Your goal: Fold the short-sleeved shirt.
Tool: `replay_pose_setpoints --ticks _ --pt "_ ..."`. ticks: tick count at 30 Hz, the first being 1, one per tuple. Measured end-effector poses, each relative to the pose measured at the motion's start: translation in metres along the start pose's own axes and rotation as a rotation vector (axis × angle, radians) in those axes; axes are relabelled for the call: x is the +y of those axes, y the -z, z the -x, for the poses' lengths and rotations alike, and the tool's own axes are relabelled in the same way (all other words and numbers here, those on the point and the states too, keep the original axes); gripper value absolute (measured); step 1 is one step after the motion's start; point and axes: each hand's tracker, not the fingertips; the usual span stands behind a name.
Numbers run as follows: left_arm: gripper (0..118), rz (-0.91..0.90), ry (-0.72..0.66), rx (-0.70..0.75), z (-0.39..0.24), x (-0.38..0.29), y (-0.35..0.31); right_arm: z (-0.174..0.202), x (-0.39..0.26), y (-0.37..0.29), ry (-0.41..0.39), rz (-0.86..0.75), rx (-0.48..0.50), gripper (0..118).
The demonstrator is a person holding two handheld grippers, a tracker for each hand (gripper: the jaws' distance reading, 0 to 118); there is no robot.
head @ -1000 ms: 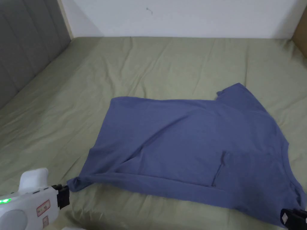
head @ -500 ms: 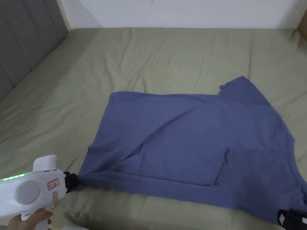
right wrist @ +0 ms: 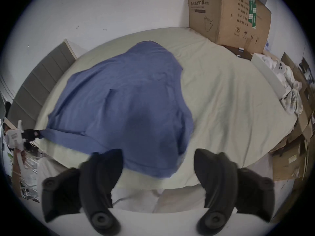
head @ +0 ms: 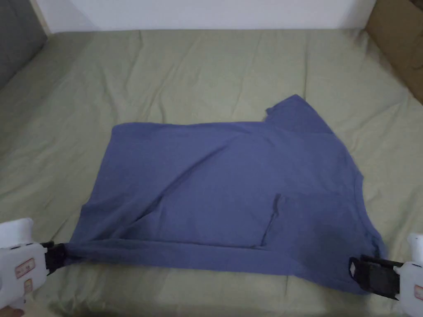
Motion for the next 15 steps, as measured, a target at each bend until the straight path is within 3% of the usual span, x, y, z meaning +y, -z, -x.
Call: replay_pose_setpoints --ticks 2,3,5,6,7,9,15 --pt "2 -0.003 -0.001 -0.002 0.001 -0.001 -0.003 -0.008 0.002 0.014 0.011 0.028 0.007 90" --pt "2 -0.001 -0.006 -0.001 0.002 0.0 -0.003 -0.011 0.003 0.023 0.025 0.093 0.01 81" --pt "2 0.003 -0.016 -0.001 0.002 0.0 -0.004 -0.014 -0.002 0.033 0.017 0.145 0.057 75" --pt "2 0.004 -0.021 -0.002 0.004 -0.001 -0.005 -0.013 -0.005 0.035 -0.006 0.15 0.05 57" --pt "2 0.006 -0.023 -0.001 0.004 -0.001 -0.006 -0.01 -0.009 0.037 -0.021 0.145 -0.002 5" --pt "2 0.007 -0.021 0.0 0.003 -0.001 -0.007 -0.01 -0.008 0.033 -0.012 0.15 0.054 4" --pt "2 0.002 -0.015 0.0 0.002 0.007 -0.012 -0.015 0.003 0.026 0.025 0.124 0.061 4"
